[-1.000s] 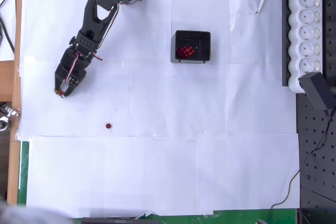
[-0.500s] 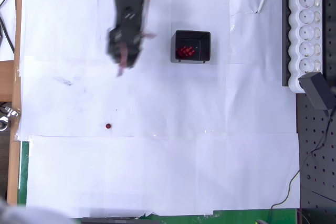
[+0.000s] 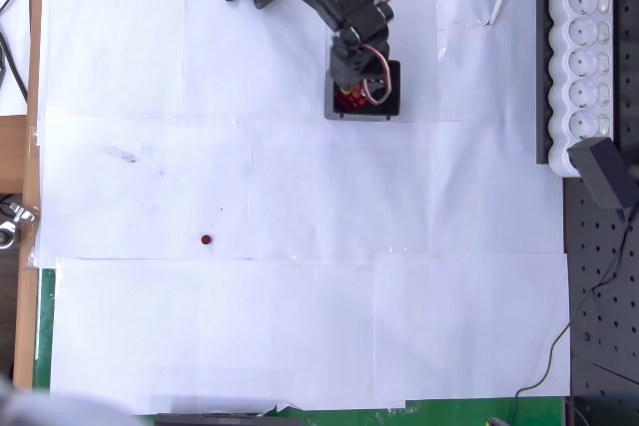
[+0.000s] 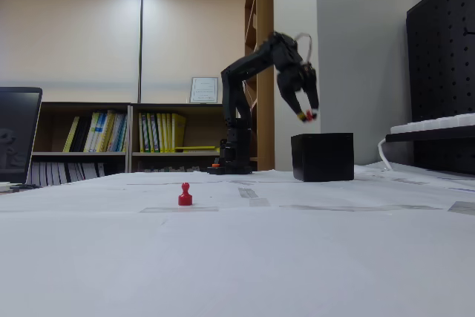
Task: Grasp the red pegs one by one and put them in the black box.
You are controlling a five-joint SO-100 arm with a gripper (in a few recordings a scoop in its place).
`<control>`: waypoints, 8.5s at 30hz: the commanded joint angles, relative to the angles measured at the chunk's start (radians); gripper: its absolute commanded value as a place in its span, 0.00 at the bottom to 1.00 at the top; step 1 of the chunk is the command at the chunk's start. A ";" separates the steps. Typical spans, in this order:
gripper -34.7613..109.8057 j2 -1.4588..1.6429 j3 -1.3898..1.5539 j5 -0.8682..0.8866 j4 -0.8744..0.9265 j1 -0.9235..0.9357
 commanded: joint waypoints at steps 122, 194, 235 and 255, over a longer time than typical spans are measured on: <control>0.24 0.327 0.709 0.267 0.014 0.765; 0.24 -1.244 -1.124 0.638 -0.153 0.730; 0.24 -1.540 -1.404 0.555 0.103 0.704; 0.24 -1.540 -1.404 0.557 0.103 0.704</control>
